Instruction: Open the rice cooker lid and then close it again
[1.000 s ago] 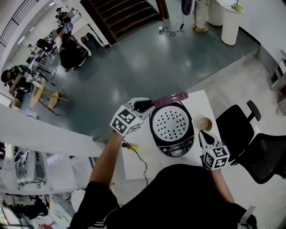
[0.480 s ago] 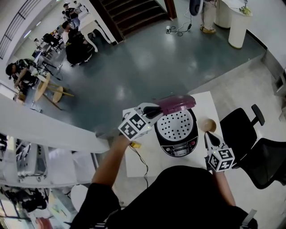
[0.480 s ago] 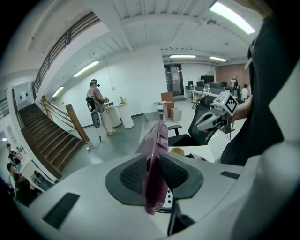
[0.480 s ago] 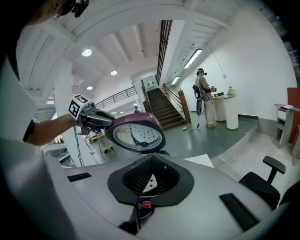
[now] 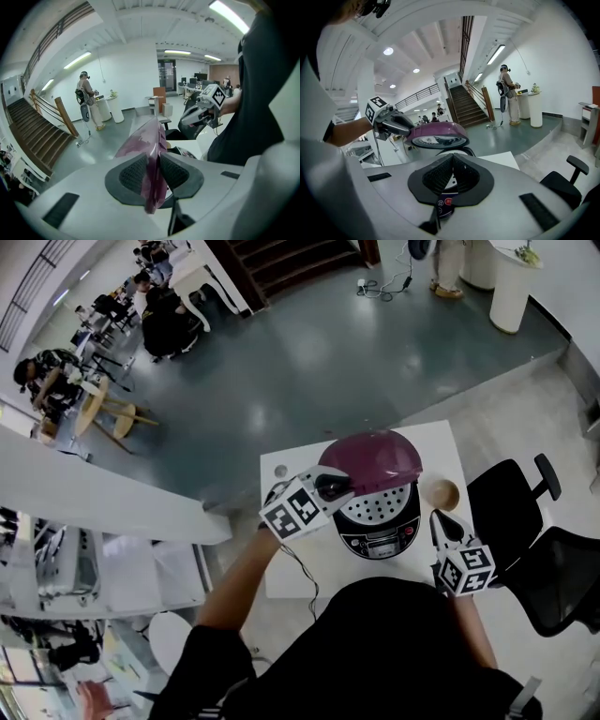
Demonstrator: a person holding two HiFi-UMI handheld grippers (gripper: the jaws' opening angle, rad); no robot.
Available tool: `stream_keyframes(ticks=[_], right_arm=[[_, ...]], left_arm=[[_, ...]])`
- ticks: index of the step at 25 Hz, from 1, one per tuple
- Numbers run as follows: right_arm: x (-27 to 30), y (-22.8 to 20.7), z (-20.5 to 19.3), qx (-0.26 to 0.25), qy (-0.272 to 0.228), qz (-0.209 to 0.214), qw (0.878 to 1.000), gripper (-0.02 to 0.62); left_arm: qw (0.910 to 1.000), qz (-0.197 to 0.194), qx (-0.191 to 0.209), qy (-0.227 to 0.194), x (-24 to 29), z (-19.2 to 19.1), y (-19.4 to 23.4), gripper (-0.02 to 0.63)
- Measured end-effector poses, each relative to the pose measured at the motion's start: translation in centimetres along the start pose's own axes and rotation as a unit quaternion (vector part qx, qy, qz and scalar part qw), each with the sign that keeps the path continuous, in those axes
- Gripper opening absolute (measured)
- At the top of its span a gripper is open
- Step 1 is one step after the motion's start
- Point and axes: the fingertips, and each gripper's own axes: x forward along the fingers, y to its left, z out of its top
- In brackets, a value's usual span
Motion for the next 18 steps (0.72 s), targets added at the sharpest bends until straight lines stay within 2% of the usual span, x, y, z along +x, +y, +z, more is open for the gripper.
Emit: stream_keyframes(ticks=[5,9,18], right_arm=[[0.2,-0.1,-0.2,-0.002,0.006,0.005,1.000,0.000],[0.4,0.4,-0.6,-0.004,0.011,0.014,1.000,0.000],[0.9,1.6,-1.4,-0.006,0.024,0.028,0.999,0.000]], left_arm=[[0.9997,-0.013,0.009,0.019,1.5,-1.4,-2.5,0.092],[0.9988,-0.017,0.032,0.034,2.7,-2.2,-4.2,0.091],[0.9959,-0.035,0.060,0.058,4.2,-4.4,-6.5,0.086]])
